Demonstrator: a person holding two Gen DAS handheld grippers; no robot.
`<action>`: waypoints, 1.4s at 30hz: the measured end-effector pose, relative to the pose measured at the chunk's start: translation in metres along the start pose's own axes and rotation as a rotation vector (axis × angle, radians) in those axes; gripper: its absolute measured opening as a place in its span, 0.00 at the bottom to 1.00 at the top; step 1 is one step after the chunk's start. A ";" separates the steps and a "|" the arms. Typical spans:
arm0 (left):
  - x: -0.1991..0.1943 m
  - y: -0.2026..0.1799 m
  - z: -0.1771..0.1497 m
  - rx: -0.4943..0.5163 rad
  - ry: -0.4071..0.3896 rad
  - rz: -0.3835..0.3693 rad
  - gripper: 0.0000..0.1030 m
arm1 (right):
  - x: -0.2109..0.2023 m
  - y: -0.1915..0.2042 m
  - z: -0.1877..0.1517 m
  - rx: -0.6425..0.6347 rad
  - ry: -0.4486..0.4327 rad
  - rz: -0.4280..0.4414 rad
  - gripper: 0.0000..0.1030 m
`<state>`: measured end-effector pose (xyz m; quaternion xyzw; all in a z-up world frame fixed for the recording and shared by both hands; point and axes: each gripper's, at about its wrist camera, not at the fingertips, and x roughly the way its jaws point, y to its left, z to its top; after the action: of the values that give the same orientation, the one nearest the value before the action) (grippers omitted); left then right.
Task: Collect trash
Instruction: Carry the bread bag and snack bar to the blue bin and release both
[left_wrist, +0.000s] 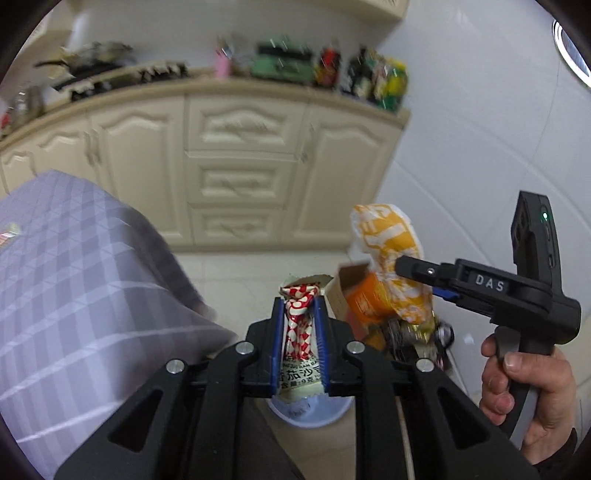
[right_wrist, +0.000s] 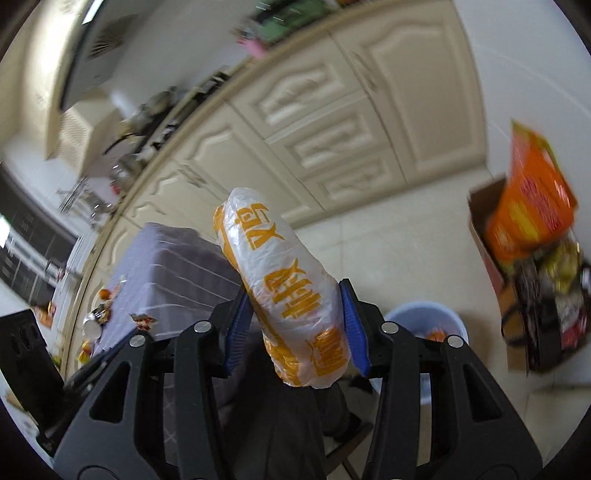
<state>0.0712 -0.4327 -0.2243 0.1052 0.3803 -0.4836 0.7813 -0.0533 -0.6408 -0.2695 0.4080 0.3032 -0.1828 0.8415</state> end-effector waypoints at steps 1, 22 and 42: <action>0.016 -0.005 -0.004 0.010 0.035 -0.010 0.15 | 0.007 -0.010 -0.002 0.025 0.018 -0.013 0.45; 0.170 -0.011 -0.049 0.026 0.336 0.008 0.86 | 0.086 -0.119 -0.048 0.285 0.193 -0.175 0.92; 0.039 -0.002 0.002 -0.004 0.064 0.031 0.88 | 0.047 -0.037 -0.015 0.134 0.087 -0.151 0.94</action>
<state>0.0797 -0.4612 -0.2500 0.1249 0.4044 -0.4672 0.7762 -0.0439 -0.6537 -0.3296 0.4469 0.3563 -0.2478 0.7823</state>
